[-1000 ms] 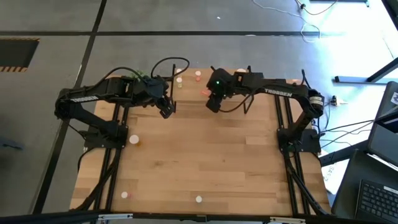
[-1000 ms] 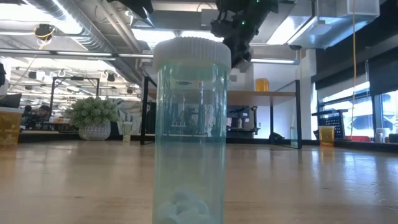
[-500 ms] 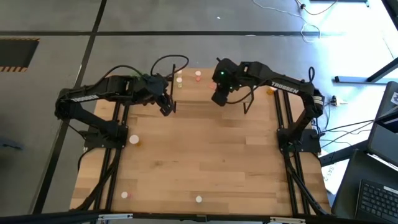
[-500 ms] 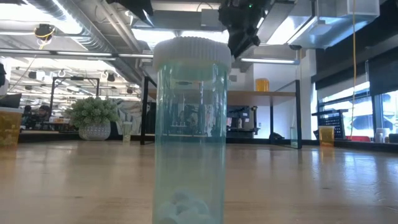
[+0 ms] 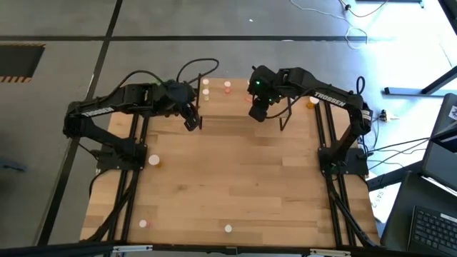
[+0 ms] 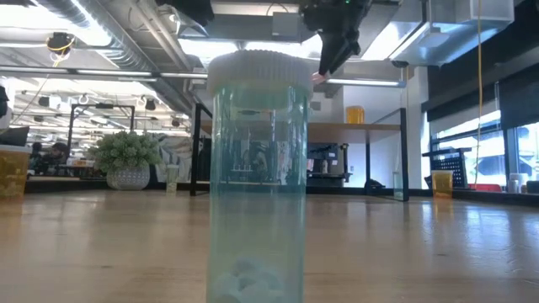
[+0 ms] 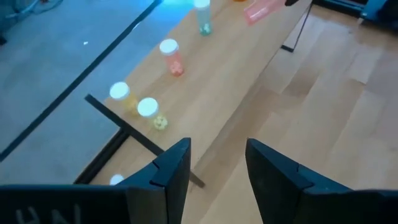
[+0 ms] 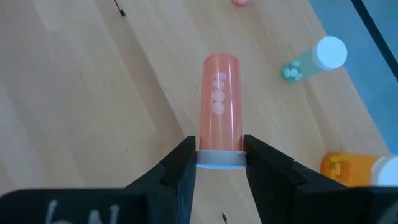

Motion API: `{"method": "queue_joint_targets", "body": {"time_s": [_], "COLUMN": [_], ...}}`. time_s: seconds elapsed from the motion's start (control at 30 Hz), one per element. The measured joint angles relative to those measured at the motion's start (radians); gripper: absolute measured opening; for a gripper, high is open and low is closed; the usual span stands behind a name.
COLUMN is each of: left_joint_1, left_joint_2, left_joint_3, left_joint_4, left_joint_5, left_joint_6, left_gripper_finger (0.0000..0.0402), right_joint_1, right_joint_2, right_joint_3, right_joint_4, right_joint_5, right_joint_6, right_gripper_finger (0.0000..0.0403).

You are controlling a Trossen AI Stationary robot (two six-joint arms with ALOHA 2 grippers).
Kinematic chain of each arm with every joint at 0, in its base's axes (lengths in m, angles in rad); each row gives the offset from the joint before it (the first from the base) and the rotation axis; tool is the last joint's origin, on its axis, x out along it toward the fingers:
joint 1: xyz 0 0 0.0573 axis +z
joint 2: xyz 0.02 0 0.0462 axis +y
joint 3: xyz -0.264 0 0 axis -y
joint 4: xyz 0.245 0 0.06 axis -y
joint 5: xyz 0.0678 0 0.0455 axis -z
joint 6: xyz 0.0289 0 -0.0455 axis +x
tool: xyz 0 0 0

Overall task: Pick and place medicine bottles onto shelf by color
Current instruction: Put the top pink pill bottle on the shelf aligned with the other pink pill bottle

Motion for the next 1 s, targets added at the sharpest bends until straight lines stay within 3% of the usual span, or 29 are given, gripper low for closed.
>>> {"method": "queue_joint_targets", "body": {"time_s": [0.57, 0.8, 1.0], "left_joint_1": [0.001, 0.011, 0.044], "left_joint_2": [0.000, 0.056, 0.146], "left_joint_3": [0.000, 0.000, 0.000], "left_joint_4": [0.058, 0.075, 0.128], "left_joint_5": [-0.013, -0.008, 0.019], "left_joint_6": [0.063, 0.436, 0.603], "left_gripper_finger": [0.0149, 0.0149, 0.0149], "right_joint_1": [0.000, 0.014, 0.036], "right_joint_2": [0.000, 0.000, 0.000], "right_joint_3": [0.000, 0.000, -0.001], "right_joint_4": [-0.017, -0.014, -0.007], "right_joint_5": [0.000, 0.001, 0.001], "right_joint_6": [-0.065, -0.138, -0.155], "right_gripper_finger": [0.0127, 0.0127, 0.0127]}}
